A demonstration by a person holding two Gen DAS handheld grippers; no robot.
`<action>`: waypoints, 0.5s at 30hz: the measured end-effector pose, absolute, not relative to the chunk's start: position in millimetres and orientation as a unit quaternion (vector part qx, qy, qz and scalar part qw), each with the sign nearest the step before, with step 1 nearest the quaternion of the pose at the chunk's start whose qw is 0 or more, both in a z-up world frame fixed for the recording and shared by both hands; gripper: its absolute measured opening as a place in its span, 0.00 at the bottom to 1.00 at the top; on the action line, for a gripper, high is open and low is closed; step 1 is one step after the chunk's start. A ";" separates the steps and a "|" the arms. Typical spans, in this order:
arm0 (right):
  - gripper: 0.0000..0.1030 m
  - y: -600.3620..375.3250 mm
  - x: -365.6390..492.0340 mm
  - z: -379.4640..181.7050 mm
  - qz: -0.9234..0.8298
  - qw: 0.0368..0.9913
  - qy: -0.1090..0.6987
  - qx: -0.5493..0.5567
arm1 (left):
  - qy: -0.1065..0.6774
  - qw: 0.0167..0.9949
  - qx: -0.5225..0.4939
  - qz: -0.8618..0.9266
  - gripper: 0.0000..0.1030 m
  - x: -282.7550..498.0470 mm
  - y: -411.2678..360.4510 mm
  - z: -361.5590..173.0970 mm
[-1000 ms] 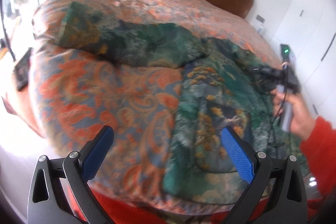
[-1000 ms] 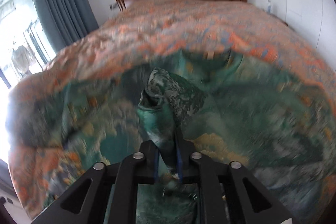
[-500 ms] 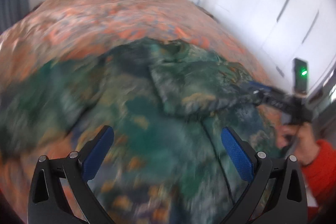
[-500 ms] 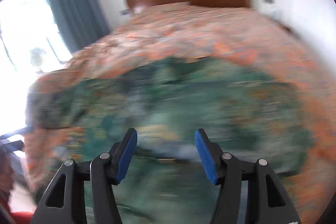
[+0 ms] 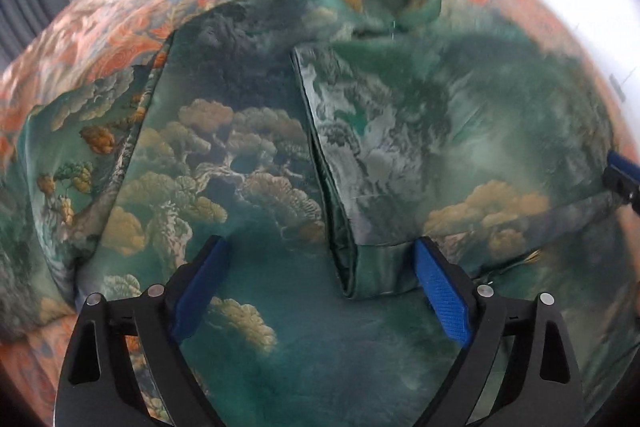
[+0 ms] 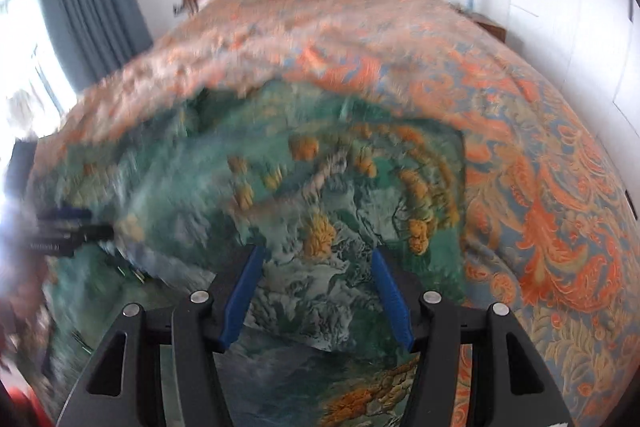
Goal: Fold large clothes
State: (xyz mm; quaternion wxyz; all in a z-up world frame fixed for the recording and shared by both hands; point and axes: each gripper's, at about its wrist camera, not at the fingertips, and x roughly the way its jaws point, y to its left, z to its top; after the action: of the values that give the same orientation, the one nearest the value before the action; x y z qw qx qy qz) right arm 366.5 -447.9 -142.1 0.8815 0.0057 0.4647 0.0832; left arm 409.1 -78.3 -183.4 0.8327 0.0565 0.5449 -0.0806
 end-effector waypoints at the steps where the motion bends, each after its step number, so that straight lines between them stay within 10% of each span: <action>1: 0.57 -448.0 369.5 -150.2 0.084 0.874 0.479 0.003 | 0.545 0.832 0.066 -0.077 0.92 408.4 -81.7 -185.8; 15: 0.56 -464.2 420.2 -100.5 0.079 0.879 0.467 0.054 | 0.541 0.835 0.066 -0.078 0.93 406.7 -79.8 -187.1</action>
State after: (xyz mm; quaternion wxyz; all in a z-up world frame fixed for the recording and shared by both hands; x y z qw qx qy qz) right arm 420.2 -464.2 -100.5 0.8790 0.0540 0.4671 0.0786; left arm 406.7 -79.8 -187.1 0.8346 0.0655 0.5414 -0.0779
